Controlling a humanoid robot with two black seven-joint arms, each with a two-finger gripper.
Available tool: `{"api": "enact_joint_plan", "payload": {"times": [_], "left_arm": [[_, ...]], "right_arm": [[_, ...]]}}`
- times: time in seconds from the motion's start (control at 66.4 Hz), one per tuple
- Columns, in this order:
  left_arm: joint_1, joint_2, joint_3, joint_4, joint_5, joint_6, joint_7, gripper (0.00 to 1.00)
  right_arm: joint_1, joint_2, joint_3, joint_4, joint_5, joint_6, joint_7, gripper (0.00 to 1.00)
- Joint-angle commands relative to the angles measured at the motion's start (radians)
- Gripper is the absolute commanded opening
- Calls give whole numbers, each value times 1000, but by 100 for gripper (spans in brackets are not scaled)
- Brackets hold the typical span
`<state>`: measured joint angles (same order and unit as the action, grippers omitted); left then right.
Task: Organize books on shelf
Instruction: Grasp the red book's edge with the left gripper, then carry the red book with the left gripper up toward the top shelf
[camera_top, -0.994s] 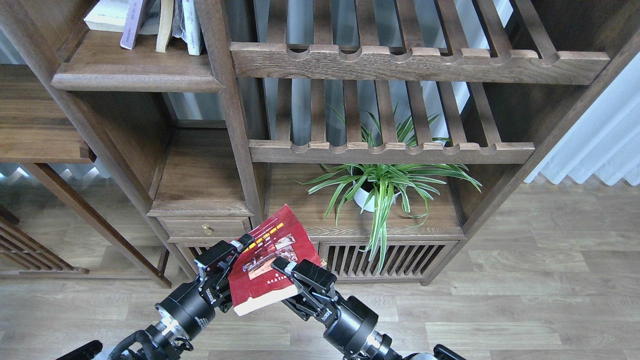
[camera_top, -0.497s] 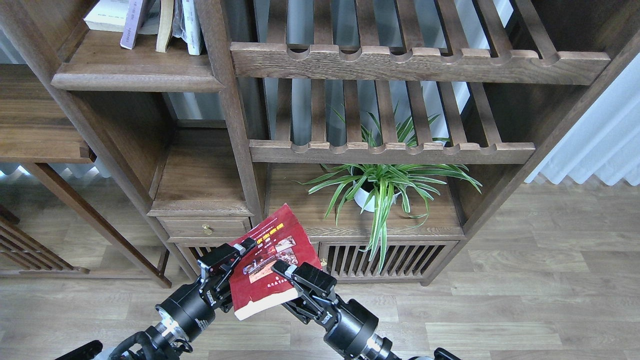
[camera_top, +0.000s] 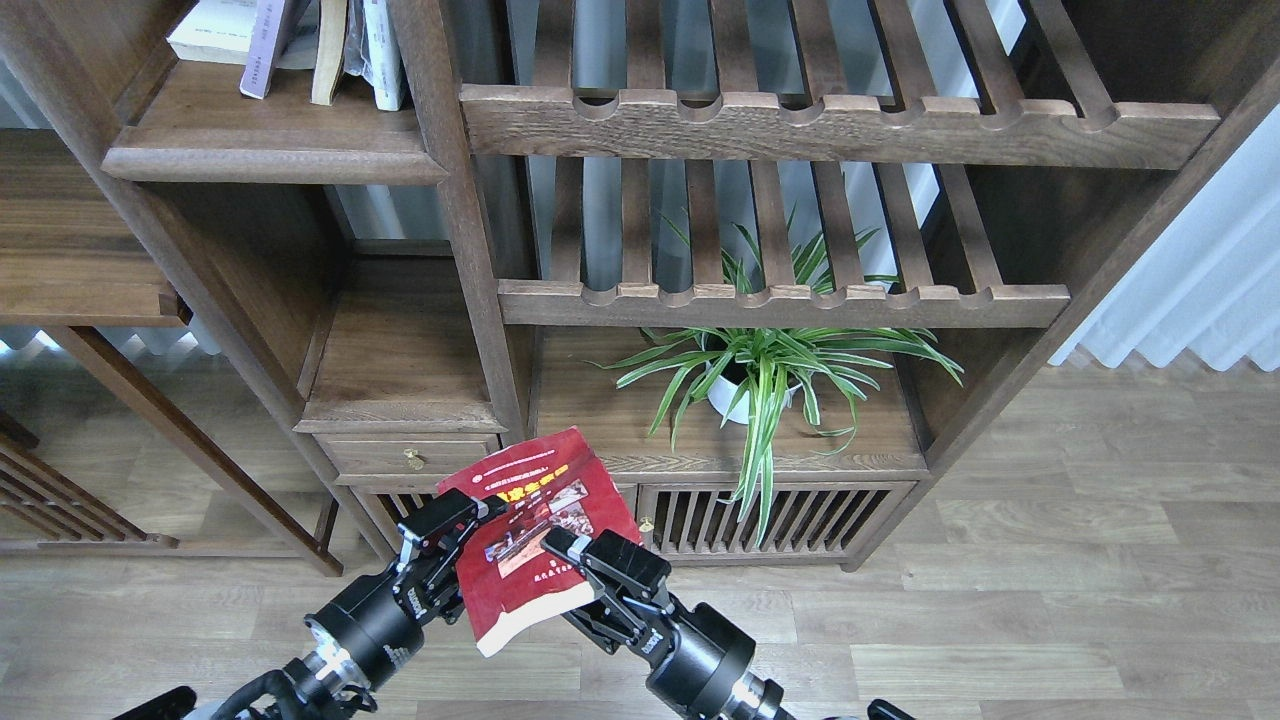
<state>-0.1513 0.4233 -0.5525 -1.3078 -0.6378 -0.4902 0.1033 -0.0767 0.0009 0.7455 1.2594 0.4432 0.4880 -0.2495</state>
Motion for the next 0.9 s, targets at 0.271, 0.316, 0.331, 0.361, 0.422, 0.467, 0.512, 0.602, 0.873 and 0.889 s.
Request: {"api": "enact_joint_plan", "payload": {"times": [0.271, 0.316, 0.331, 0.361, 0.422, 0.467, 0.512, 0.602, 0.873, 0.889], "left_arm": [[45, 160, -138, -1, 40, 2, -23, 0], [56, 179, -164, -1, 64, 2, -37, 0], [62, 189, -176, -1, 81, 2, -43, 0], [65, 195, -185, -1, 96, 2, -48, 0], [78, 221, -220, -1, 159, 2, -59, 0], [85, 233, -237, -1, 194, 2, -59, 0], [93, 245, -248, -2, 227, 2, -59, 0], [111, 275, -280, -4, 313, 2, -57, 0], [283, 433, -641, -73, 511, 2, -19, 0], [289, 439, -656, -74, 511, 2, -14, 0]], "right_arm": [[63, -1, 107, -45, -14, 1, 19, 99], [63, -1, 129, -46, -14, 1, 19, 99], [63, -1, 139, -49, -14, 1, 19, 99], [63, -1, 147, -51, -15, 1, 19, 99], [63, -2, 176, -57, -15, 1, 18, 99], [63, -2, 183, -57, -14, 1, 18, 99], [63, -2, 183, -57, -15, 1, 18, 99], [63, -2, 183, -58, -15, 1, 18, 99], [66, -1, 183, -80, -15, 1, 15, 99], [66, -1, 183, -80, -15, 1, 15, 99]]}}
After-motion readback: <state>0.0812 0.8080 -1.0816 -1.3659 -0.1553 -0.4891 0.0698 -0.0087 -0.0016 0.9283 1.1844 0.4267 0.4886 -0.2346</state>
